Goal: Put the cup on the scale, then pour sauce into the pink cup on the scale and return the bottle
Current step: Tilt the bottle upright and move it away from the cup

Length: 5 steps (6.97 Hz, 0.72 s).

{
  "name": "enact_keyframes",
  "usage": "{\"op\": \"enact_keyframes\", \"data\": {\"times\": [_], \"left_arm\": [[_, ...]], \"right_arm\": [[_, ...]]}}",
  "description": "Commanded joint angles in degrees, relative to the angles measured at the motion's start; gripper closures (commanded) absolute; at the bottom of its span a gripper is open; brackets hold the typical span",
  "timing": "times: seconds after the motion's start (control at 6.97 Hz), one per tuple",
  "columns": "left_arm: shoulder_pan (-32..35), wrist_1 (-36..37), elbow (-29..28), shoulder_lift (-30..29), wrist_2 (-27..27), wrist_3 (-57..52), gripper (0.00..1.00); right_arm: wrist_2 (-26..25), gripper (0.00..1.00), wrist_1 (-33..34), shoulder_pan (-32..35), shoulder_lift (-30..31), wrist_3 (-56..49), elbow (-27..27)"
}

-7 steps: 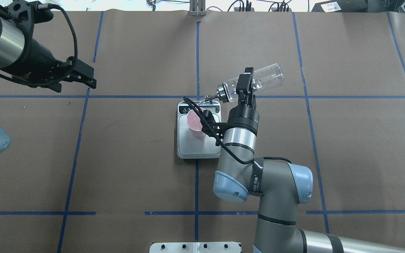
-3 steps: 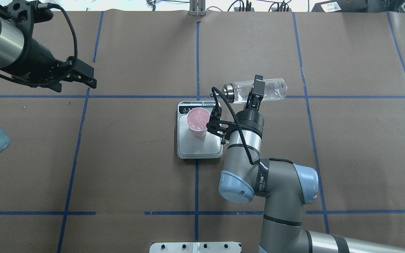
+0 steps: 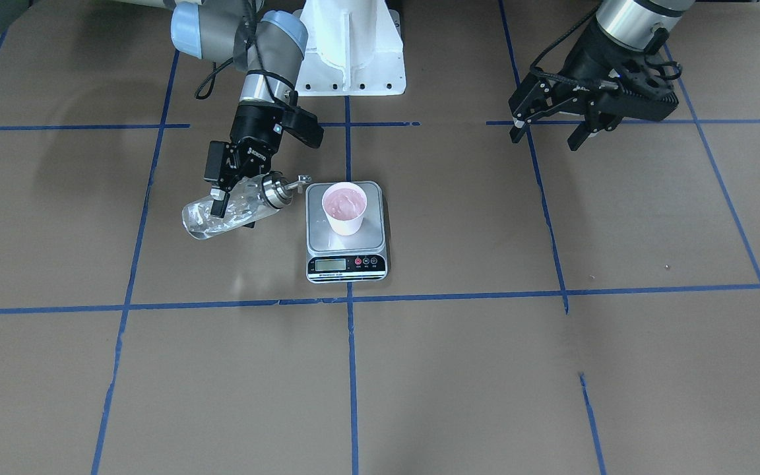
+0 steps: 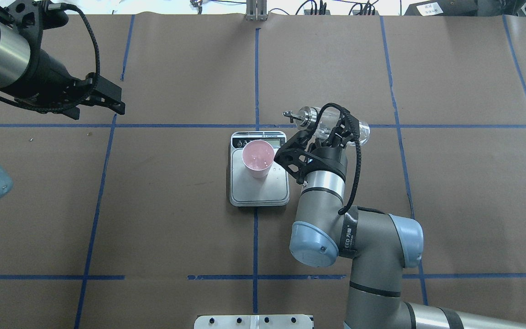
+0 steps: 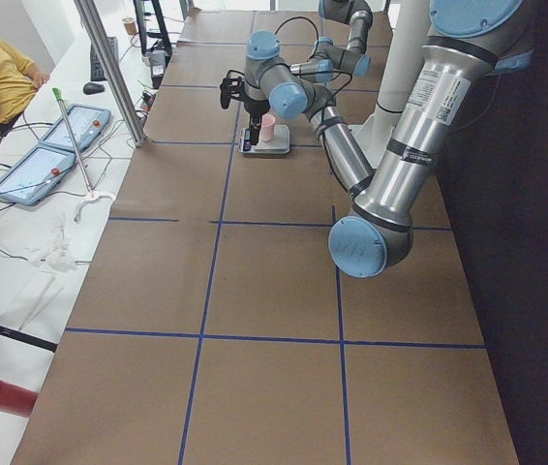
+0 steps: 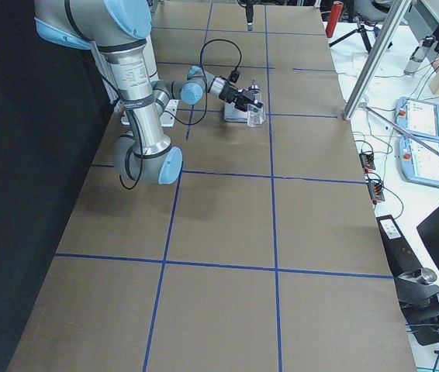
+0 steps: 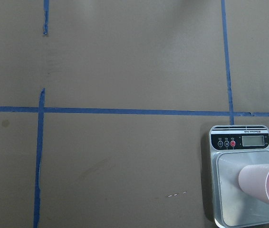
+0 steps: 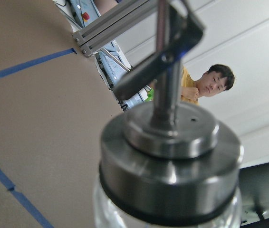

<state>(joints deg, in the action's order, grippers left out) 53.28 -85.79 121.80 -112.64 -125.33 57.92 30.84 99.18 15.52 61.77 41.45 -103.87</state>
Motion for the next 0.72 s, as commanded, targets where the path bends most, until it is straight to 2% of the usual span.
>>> {"op": "enact_keyframes", "data": {"times": [0.0,0.14,0.29,0.57], "left_arm": [[0.2,0.0,0.0,0.0,0.0,0.0,0.00],[0.1,0.0,0.0,-0.1,0.0,0.0,0.00],[0.1,0.0,0.0,-0.3,0.0,0.0,0.00],[0.0,0.0,-0.1,-0.4,0.1,0.0,0.00]], "right_arm": [[1.6,1.00,-0.9,-0.1,2.1,18.1,-0.8],[1.9,1.00,-7.0,0.2,4.0,22.3,-0.6],[3.1,1.00,-16.9,0.6,8.2,27.1,-0.7],[3.3,1.00,-33.4,0.6,19.9,33.2,-0.5]]}}
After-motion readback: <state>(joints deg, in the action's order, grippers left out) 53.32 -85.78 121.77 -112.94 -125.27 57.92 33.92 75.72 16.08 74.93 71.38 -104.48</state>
